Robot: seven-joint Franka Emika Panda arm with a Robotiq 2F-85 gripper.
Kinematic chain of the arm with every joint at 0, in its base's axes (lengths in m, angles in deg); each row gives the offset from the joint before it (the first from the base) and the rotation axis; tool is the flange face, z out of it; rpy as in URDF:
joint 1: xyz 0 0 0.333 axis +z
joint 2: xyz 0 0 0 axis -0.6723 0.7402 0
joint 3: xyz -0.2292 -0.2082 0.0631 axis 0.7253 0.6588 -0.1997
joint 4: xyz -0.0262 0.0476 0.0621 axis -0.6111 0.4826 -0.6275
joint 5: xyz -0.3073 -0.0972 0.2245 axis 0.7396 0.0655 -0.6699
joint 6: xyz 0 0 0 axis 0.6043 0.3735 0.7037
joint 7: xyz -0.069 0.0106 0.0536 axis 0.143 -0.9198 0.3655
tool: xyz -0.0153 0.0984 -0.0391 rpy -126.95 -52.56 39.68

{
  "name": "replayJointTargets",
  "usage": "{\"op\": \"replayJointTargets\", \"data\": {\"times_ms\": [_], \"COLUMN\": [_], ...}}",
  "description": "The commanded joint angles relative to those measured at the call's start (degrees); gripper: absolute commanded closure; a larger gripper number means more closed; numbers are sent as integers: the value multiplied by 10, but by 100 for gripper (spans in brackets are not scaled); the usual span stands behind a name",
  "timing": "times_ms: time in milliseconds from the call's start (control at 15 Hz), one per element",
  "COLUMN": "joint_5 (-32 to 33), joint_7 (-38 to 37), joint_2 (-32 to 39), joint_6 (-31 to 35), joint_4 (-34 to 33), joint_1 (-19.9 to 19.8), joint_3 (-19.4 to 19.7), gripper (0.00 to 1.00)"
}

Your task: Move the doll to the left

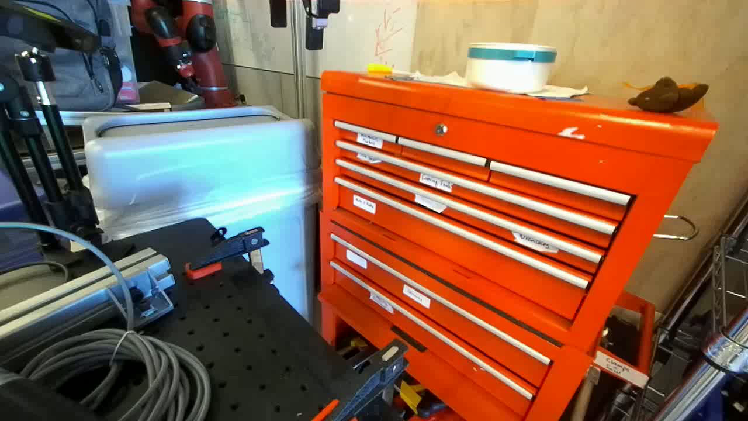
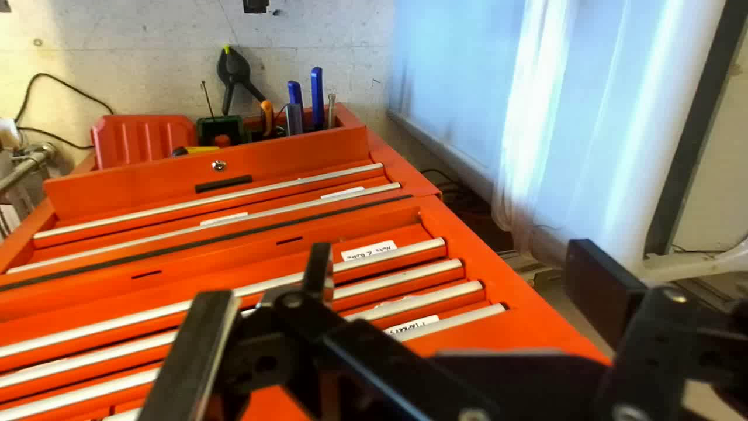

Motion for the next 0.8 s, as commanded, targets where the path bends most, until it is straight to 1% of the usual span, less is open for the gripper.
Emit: {"op": "replayJointTargets", "data": {"times_ms": [0, 267, 533, 733], "joint_5": [-1, -1, 56, 118], "joint_7": [1, 1, -19, -39], "joint_2": [0, 0, 35, 63], "joint_6": [-2, -2, 23, 31], "joint_4": [-1, -2, -22, -48], "joint_1": [-5, -5, -38, -75], "joint_3": [-5, -5, -1, 9], "gripper": [0, 0, 0, 0]}}
